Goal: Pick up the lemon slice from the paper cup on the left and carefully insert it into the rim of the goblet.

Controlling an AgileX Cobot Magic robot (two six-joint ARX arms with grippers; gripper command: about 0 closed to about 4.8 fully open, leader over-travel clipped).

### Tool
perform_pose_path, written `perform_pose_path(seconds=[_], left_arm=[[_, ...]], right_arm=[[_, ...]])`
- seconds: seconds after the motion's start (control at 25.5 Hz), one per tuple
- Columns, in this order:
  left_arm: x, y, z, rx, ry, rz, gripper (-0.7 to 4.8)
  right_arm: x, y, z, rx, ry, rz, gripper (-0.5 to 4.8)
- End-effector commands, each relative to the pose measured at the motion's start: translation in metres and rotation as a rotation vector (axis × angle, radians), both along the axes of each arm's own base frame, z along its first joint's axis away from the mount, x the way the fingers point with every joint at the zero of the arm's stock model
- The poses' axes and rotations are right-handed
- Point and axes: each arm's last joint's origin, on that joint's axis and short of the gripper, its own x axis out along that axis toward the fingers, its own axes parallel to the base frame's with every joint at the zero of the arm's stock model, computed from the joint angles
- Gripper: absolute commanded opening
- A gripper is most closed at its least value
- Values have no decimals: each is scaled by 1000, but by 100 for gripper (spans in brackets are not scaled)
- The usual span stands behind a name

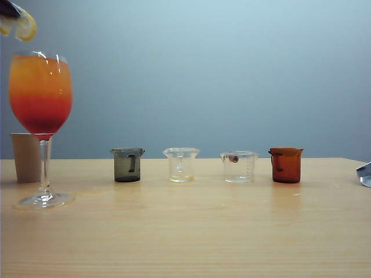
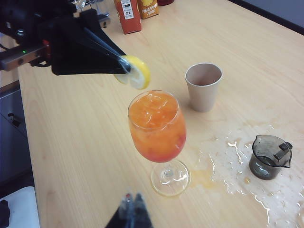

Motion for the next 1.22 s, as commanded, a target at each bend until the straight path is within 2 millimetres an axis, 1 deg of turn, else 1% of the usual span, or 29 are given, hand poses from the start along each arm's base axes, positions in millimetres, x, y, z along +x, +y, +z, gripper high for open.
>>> perform_pose_path(seconds=[0.04, 0.16, 0.39, 1.22], left_arm=[[8, 2, -2, 1, -22, -10, -6], [16, 1, -6, 1, -37, -33, -6], [22, 2, -11, -12, -30, -48, -6], [21, 0, -20, -10, 2, -87, -6]], right_arm=[[1, 3, 3, 33, -15, 34, -5], [3, 8, 1, 48, -13, 55, -5], [5, 9, -2, 45, -9, 49, -5], [6, 10, 0, 60, -22, 49, -5]])
